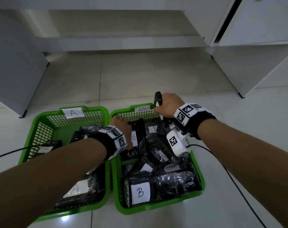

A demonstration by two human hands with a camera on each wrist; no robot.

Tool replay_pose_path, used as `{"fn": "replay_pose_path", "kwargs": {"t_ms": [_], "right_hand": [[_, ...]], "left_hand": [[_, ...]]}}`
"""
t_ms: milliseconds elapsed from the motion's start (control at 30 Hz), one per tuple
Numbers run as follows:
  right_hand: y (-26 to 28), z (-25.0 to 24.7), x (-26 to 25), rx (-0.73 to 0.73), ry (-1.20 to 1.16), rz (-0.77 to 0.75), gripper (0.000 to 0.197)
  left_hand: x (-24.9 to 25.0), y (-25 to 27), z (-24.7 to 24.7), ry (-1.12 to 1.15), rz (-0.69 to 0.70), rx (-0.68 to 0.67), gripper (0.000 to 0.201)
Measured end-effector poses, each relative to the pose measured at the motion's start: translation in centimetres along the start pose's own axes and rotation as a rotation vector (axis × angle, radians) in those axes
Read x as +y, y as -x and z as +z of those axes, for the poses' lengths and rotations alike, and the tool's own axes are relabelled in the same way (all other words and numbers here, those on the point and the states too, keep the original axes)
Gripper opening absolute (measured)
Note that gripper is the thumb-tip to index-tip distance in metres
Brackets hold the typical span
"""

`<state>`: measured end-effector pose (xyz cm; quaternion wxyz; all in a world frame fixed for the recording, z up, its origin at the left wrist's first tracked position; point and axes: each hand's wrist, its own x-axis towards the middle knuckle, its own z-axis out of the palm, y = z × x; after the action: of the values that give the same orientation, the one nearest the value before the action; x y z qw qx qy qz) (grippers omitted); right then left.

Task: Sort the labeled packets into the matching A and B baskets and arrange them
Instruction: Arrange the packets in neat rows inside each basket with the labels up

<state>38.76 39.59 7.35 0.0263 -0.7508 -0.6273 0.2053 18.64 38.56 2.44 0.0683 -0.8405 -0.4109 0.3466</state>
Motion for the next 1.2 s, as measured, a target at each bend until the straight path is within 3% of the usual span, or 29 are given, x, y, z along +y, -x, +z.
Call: {"fn": "replay_pose_path", "kwargs": {"t_ms": [100,167,267,367,433,533,633,700,933,1200], "right_hand": [[0.0,0.3,0.0,0.02,0.005,0.006,0.03],[-0.1,0.4,0.3,0.023,-0.006,0.016,0.03],[-0.4,0.3,0.8,0.026,-0.021,0.025,0.029],[-0.5,0.4,1.0,0.039,-0.03,0.038,0.029],[-0.5,0.5,1.0,0.051,-0.025,0.043,0.029],[-0.5,0.6,1.1,0.069,-0.032,0.045,0.029],[-0.7,0.6,1.0,0.106,-0.043,0.034,0.027],[-0.8,0.5,1.0,0.141,-0.056,0.034,0.026],[-0.9,0.7,1.6,0.2,-0.095,0.048,0.029],[-0.5,-0.8,1.8,0.266,-0.351,0.09,0.015]], "left_hand": [[0.5,-0.5,0.3,0.002,-0.047,0.024,0.105],[0.6,-0.6,0.5,-0.064,-0.032,-0.011,0.116],[0.3,-1.3,0.9,-0.089,-0.025,-0.001,0.101],[-1.0,-1.3,-1.0,0.072,-0.039,0.173,0.058],[-2.7,-1.6,-2.4,0.108,-0.134,0.245,0.058],[-5.9,-2.0,-2.5,0.223,-0.37,0.069,0.068],[-6.8,-2.5,-1.1,0.26,-0.276,0.03,0.024],[-6.5,-2.8,-0.8,0.223,-0.267,0.049,0.011],[-6.2,-4.0,-0.9,0.137,-0.204,-0.033,0.035],[-6.6,-4.4,-0.5,0.288,-0.236,0.151,0.03]]}}
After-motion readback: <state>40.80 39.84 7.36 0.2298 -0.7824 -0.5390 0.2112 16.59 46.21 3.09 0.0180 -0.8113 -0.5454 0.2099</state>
